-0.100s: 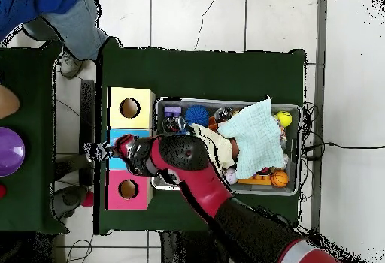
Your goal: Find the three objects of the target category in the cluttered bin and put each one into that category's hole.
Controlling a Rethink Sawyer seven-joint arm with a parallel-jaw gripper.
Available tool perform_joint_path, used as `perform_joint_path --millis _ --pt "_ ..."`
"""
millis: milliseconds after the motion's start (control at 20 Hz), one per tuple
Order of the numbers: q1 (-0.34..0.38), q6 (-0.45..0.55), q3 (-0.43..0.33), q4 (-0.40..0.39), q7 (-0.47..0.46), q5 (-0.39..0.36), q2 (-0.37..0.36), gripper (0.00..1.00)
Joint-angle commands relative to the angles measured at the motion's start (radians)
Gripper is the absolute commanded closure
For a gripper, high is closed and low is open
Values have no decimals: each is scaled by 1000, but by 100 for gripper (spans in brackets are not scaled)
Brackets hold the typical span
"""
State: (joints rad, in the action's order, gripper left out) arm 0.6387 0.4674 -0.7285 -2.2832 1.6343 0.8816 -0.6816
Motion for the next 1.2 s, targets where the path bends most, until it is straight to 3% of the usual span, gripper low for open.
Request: perform_joint_path --millis 50,450,850,1200 --pt "60 -91 -41 59 -155 -157 138 100" --pt "92 -86 -47 112 -43 -315 200 100" --pt "110 -59 -65 135 22 -382 226 100" --pt "148 -102 -115 133 34 -426 264 100"
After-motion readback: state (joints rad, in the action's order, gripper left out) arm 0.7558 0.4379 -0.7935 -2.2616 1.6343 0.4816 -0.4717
